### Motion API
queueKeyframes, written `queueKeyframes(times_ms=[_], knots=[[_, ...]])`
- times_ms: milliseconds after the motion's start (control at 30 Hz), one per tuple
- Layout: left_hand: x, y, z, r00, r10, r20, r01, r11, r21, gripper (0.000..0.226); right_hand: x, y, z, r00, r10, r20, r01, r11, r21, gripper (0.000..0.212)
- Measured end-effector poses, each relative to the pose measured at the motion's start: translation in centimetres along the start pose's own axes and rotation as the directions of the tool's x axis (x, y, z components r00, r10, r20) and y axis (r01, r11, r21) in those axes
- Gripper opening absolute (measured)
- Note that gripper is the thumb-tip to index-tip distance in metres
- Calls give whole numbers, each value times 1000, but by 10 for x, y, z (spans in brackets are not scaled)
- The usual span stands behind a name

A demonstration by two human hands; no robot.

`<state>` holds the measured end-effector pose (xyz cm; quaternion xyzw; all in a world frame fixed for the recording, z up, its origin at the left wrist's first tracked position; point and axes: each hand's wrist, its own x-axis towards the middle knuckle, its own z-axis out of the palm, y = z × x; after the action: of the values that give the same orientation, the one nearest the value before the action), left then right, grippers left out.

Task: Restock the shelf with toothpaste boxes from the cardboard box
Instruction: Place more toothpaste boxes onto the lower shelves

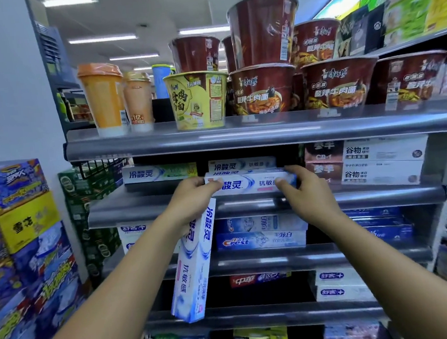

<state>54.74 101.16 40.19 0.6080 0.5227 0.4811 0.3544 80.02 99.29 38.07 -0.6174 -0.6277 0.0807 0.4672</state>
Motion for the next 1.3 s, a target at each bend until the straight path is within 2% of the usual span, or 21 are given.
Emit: queueKeyframes(times_ms=[100,200,233,300,367,400,467,567,667,800,900,1033,1167,1300], knots=[[-5,3,-2,997,-8,-72,0,994,-114,57,-8,-6,-4,997,-13,-78,12,1000,-9,56],[-9,6,-4,972,-35,-234,-43,947,-320,27,-36,-12,-3,966,-135,-221,142,990,17,47],[-10,8,-5,961,-56,-272,-57,918,-392,21,-47,-13,-1,969,-152,-193,172,981,91,42],[-12,14,-8,944,-137,-300,-48,844,-535,23,-71,-15,3,984,-177,30,163,948,273,43],[-11,19,-10,929,-236,-287,-14,750,-661,25,-90,-15,8,927,-219,305,109,935,339,51],[-12,21,-10,923,-273,-271,-2,701,-713,27,-96,-14,12,890,-239,389,103,935,339,53],[-13,25,-8,920,-313,-234,14,627,-779,33,-97,-12,18,887,-256,385,92,914,396,47],[-16,26,-2,943,-292,-159,41,579,-815,38,-89,-8,17,974,-133,181,17,849,529,37],[-19,24,6,979,-167,-115,17,631,-776,32,-75,-5,8,1000,-27,0,21,777,629,34],[-22,17,14,982,28,-184,-138,774,-618,6,-50,-7,-9,981,133,-139,14,671,741,35],[-18,13,15,974,102,-201,-182,882,-435,28,-29,-8,-15,959,204,-196,20,642,766,24],[-9,9,12,937,222,-268,-283,935,-214,40,-6,-7,-18,963,140,-230,53,738,673,20],[5,8,8,894,318,-317,-340,940,-16,33,15,-10,-14,972,111,-207,20,840,542,21],[22,5,6,900,330,-284,-323,944,73,25,31,-11,-15,966,87,-244,22,911,412,23]])
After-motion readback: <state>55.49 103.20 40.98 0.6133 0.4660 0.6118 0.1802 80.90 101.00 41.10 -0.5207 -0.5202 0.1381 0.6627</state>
